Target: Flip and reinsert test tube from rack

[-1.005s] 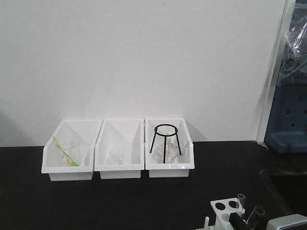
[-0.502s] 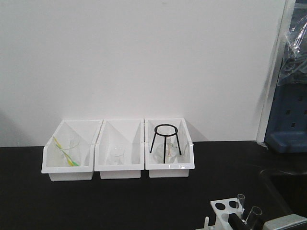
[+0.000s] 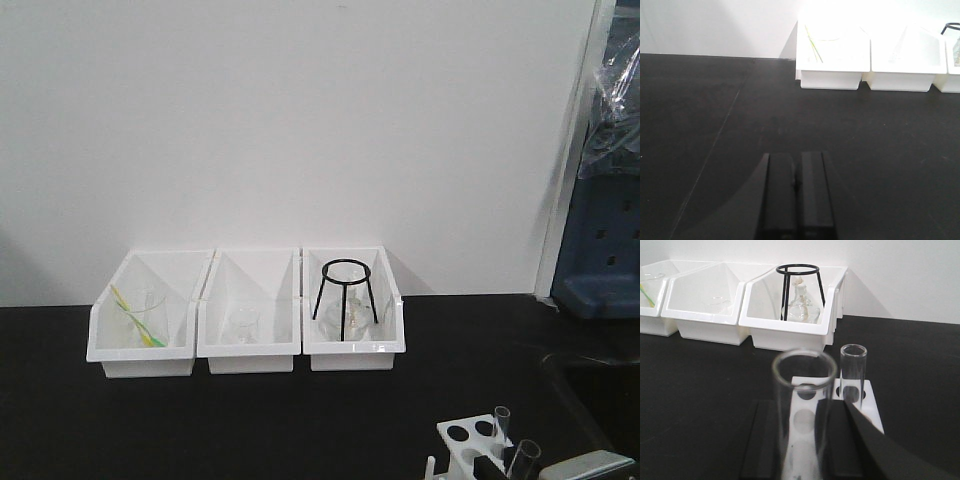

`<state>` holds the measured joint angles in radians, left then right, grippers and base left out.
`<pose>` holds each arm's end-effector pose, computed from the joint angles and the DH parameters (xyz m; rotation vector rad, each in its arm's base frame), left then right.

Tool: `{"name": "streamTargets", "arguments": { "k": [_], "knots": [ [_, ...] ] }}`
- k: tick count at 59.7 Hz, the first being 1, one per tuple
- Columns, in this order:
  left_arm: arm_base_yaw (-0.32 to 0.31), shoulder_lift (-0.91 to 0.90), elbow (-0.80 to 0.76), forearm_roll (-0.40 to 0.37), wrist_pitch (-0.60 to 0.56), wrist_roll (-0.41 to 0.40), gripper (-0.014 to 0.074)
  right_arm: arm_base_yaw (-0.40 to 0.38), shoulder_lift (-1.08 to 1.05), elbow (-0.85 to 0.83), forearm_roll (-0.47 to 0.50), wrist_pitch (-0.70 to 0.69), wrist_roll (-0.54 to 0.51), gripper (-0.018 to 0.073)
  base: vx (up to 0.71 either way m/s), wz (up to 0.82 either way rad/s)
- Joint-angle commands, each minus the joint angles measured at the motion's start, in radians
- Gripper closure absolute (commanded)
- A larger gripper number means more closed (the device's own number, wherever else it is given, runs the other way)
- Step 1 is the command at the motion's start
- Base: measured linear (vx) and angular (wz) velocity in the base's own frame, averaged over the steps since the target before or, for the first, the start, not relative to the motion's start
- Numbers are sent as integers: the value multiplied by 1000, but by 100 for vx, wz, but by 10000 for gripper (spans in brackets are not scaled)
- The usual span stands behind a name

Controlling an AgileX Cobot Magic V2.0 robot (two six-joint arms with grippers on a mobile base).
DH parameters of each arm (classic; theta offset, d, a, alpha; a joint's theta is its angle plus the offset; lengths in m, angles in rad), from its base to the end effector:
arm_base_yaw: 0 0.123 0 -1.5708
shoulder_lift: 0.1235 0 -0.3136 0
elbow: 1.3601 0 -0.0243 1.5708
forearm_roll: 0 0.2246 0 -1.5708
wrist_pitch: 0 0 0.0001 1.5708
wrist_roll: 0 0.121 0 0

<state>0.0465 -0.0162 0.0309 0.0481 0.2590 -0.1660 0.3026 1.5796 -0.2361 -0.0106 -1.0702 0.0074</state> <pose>0.0292 0.0029 0.1746 -0.1546 1.7504 -0.0424 0.2410 0.0764 0.2053 -0.2704 1.7417 0.2301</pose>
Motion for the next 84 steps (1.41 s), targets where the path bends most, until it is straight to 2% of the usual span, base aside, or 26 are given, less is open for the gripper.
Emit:
{"name": "streamTargets", "arguments": {
  "k": [1, 25, 33, 61, 84],
  "knots": [
    [-8, -11, 2, -5, -79, 0, 603, -3, -26, -20, -5, -119, -17, 539, 0, 0],
    [-8, -11, 2, -5, -79, 0, 603, -3, -26, -20, -2, -115, -18, 263, 0, 0],
    [-8, -11, 2, -5, -79, 0, 603, -3, -26, -20, 1, -115, -16, 208, 0, 0],
    [-8, -11, 2, -5, -79, 0, 603, -3, -69, -20, 11, -118, -16, 186, 0, 0],
    [-8, -11, 2, -5, -79, 0, 603, -3, -316, -20, 36, 19, -68, 186, 0, 0]
  ]
}}
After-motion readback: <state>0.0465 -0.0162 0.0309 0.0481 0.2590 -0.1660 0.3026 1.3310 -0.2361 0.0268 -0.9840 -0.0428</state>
